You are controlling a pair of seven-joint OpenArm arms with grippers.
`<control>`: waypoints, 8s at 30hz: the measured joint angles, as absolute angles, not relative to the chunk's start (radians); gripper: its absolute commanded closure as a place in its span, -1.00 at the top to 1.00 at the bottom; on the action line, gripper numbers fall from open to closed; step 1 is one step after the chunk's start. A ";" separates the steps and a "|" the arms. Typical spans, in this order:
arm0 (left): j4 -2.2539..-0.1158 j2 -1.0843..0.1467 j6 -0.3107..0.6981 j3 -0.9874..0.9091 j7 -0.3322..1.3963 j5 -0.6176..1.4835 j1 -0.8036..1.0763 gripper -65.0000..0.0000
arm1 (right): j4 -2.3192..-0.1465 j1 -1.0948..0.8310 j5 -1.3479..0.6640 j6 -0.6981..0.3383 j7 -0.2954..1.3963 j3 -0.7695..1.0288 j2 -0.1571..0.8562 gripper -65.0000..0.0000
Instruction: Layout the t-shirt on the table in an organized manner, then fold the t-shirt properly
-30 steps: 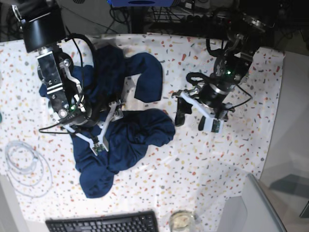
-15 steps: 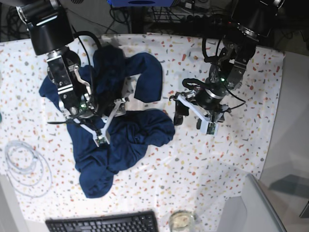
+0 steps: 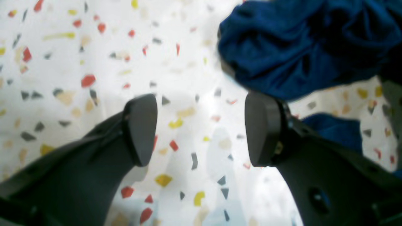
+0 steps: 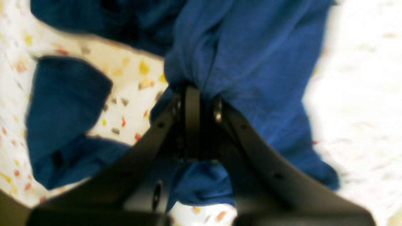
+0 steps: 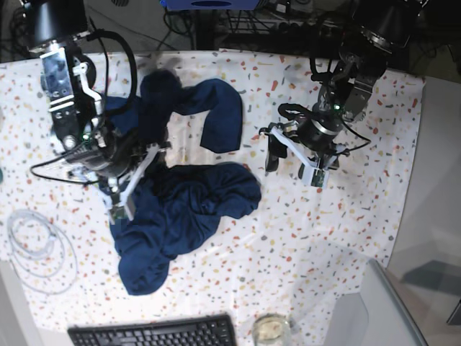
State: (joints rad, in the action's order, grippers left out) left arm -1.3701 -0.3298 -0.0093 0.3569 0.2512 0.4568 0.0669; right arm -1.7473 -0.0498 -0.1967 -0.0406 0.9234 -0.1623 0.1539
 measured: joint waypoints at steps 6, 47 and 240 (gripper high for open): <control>-1.370 -0.327 -0.013 0.432 0.247 0.457 0.034 -0.83 | -2.001 -0.137 -0.188 -0.042 1.016 -0.029 0.163 -1.00; -0.785 0.120 0.030 0.438 0.595 1.161 -0.511 0.87 | -1.990 -0.307 -0.195 -0.141 0.921 0.198 0.157 -1.00; -1.438 -0.352 0.420 -0.777 0.569 0.576 0.525 -1.00 | -1.289 0.145 -0.191 -0.201 0.628 -0.674 -0.118 -1.00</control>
State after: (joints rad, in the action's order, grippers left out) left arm -1.4380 -0.3515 0.4202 -0.7773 0.5686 0.5762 0.5247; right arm -1.2892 0.1448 -0.1905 -0.2012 0.6285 -0.6743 -0.1184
